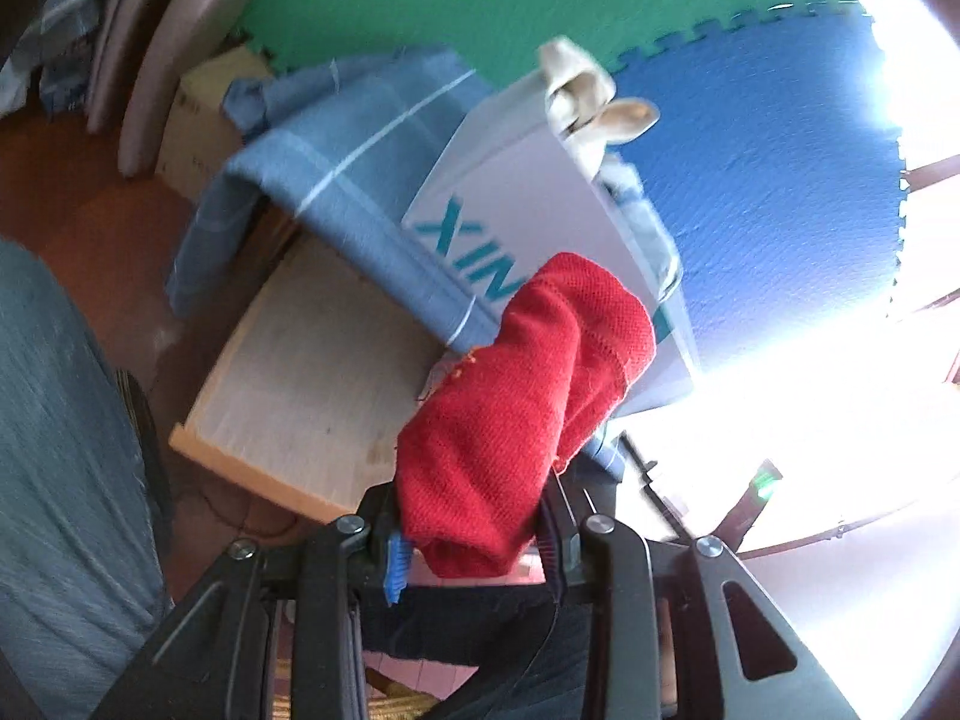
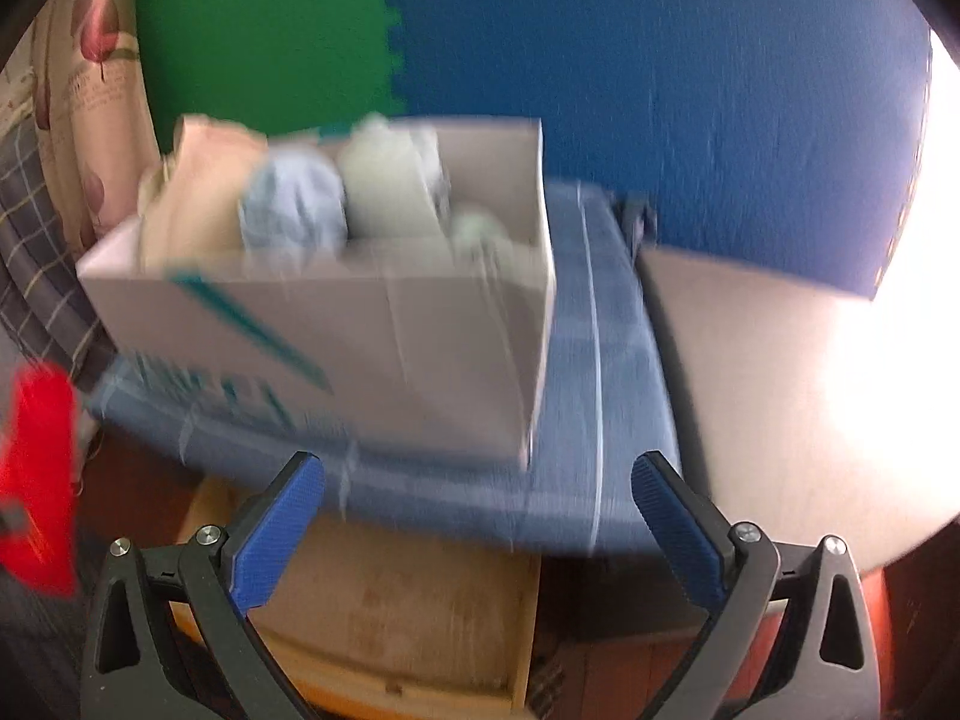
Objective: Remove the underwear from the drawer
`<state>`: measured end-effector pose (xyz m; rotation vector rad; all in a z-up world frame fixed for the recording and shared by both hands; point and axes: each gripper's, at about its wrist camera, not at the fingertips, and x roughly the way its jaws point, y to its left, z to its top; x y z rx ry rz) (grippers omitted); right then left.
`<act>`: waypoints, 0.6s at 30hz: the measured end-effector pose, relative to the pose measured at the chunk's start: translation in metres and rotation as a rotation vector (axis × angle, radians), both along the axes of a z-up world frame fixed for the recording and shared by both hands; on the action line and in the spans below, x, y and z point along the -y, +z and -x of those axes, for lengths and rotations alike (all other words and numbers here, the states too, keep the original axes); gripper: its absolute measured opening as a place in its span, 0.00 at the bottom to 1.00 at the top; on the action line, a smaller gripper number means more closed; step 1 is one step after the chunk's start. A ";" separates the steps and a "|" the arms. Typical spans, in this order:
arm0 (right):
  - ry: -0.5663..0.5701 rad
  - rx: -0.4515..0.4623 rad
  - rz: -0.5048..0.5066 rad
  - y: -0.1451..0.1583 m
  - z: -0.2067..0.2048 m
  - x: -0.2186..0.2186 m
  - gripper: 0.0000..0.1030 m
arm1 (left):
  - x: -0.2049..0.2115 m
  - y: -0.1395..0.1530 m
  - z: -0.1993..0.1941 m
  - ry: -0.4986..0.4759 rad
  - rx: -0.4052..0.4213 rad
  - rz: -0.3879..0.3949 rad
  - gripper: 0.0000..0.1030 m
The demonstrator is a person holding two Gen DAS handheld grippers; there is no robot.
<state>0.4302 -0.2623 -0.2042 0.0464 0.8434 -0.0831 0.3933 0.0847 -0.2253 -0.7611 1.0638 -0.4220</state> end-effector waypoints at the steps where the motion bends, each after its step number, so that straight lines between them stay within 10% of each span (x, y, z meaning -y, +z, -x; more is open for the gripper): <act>1: -0.005 -0.030 -0.006 -0.014 0.005 0.002 0.99 | -0.001 0.008 0.000 0.002 0.022 -0.008 0.32; 11: 0.020 -0.200 -0.041 -0.087 0.012 -0.009 0.99 | 0.004 0.154 -0.003 0.034 0.426 -0.110 0.33; 18: 0.052 -0.219 -0.011 -0.111 0.003 -0.024 0.99 | 0.039 0.237 -0.005 0.129 0.787 -0.336 0.33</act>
